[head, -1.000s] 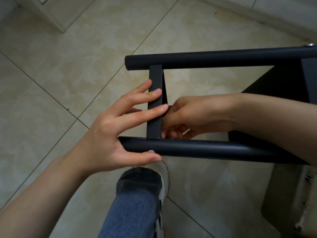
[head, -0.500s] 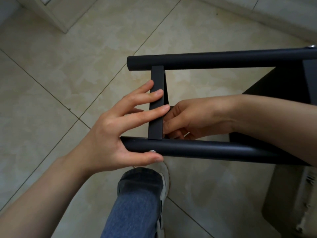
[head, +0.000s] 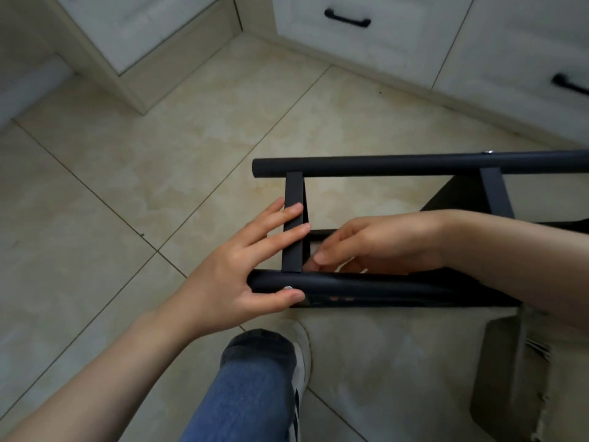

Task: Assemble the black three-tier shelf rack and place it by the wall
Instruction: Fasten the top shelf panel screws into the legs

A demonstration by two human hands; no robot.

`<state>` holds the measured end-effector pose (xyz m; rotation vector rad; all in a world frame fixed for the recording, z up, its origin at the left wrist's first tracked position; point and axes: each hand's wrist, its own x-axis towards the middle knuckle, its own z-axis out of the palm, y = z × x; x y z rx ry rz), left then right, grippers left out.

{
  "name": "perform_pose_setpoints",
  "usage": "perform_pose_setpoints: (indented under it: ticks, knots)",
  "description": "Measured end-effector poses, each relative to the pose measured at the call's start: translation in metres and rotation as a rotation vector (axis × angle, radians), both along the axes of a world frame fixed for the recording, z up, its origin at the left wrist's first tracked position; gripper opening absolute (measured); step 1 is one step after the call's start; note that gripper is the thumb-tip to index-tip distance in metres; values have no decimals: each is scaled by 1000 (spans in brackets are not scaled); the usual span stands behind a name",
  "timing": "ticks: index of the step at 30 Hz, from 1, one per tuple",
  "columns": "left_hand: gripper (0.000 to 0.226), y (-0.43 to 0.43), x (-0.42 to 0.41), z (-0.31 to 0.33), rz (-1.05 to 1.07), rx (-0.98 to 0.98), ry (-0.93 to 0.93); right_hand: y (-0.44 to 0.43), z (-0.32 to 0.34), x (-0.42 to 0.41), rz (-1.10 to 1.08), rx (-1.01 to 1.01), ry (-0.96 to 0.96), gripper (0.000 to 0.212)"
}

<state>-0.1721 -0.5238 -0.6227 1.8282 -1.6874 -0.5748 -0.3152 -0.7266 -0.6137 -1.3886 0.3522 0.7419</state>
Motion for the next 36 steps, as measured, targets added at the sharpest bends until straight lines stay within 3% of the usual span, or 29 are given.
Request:
perform_pose_setpoints:
  ticks: [6,8,12,16,19,22,26,31,36]
  knots:
    - [66,12,-22,2,190,-2,206,-1,31,-26,62,-277,16,27]
    - [70,17,-30,-1,337,-34,430,5,39,-31,79,-453,-4,23]
    - [72,20,-44,-10,773,-78,1059,15,53,-41,111,-723,-37,16]
    - [55,21,-51,-16,868,113,1433,21,67,-54,229,-942,-54,33]
    - [53,19,-57,-13,858,115,1510,21,72,-68,397,-1167,-28,35]
    - [47,16,-61,-7,824,104,1549,22,74,-83,420,-1280,-13,37]
    - [44,17,-70,-5,826,34,1657,16,75,-93,408,-1303,-20,31]
    - [44,14,-77,-3,800,42,1571,17,71,-98,394,-1354,-66,28]
    - [29,2,-72,4,795,35,1539,14,72,-102,386,-1396,-97,37]
